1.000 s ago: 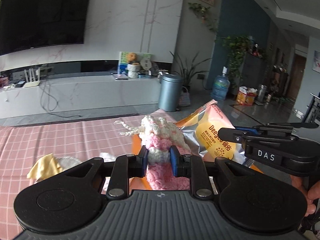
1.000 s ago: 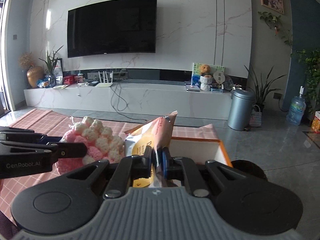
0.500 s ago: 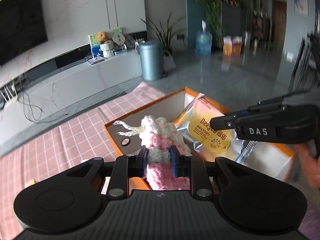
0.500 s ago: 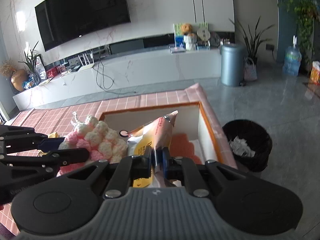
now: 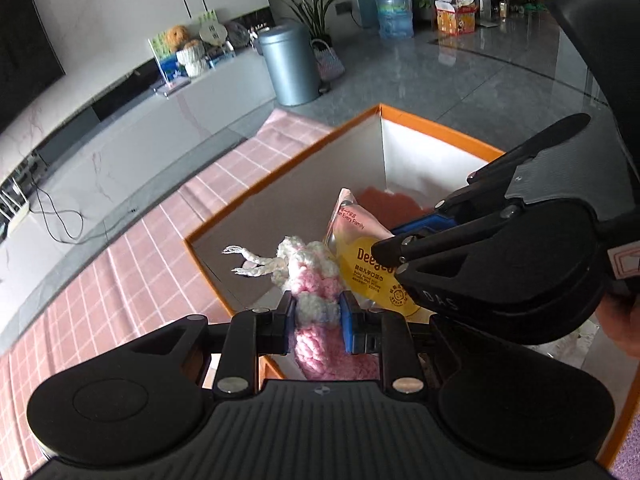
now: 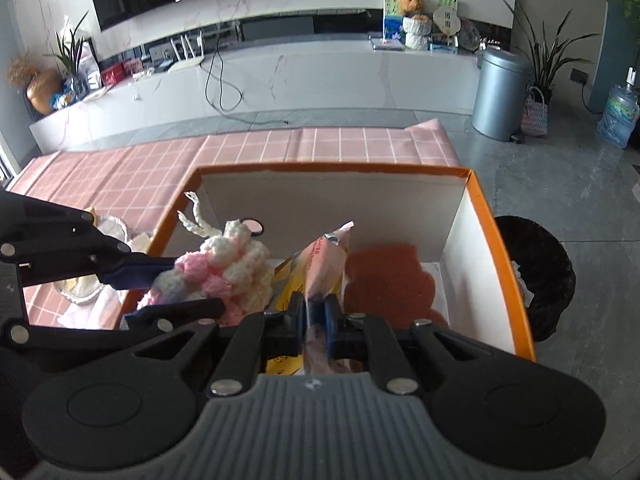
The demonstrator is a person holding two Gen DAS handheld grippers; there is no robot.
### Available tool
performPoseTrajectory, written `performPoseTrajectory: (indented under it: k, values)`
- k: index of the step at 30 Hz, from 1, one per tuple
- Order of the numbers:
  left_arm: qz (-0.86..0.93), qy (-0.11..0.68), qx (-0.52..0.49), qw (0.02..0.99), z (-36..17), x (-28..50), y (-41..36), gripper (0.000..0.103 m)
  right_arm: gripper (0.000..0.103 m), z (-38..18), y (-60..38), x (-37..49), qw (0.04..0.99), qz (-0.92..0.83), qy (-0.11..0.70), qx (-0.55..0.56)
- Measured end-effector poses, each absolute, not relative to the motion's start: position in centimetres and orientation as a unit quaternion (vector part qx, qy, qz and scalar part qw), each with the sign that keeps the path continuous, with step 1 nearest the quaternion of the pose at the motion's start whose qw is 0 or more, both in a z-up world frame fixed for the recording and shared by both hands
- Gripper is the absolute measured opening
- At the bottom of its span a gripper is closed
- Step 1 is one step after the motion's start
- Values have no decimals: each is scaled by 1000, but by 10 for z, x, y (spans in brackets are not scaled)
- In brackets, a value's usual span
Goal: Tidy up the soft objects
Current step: 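Carry the pouch and snack bag with both tools over the orange box, then open both tools to drop the pouch and snack bag into the box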
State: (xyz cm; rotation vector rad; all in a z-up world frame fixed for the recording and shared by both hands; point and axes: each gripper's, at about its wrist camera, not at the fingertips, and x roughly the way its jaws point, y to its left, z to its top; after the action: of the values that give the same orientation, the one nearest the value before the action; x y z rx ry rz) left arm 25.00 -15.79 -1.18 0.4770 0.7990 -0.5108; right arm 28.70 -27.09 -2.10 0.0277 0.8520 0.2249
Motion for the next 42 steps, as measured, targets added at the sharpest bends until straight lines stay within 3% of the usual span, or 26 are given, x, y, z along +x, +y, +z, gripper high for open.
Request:
performPoseTrajectory:
  k: [14,17,20,23,33,42]
  values:
    - [-219,358,323,849,-32,252,-177,33,12,-44,-269,309,876,112,469,12]
    - [-219,348,331,849,-35,254,-176,42,22,-49,-268,310,871,109,479,10]
    - [-214,333,346,851,-38,251,-176,62,29,-49,-266,309,870,105,482,1]
    - [-220,326,346,852,-38,246,-174,63,37,-48,-264,308,872,102,478,-17]
    - [-222,305,317,870,-18,236,-166,69,47,-27,-267,295,886,93,451,-44]
    - [-220,284,196,912,15,215,-130,69,53,-1,-269,264,920,56,385,-47]
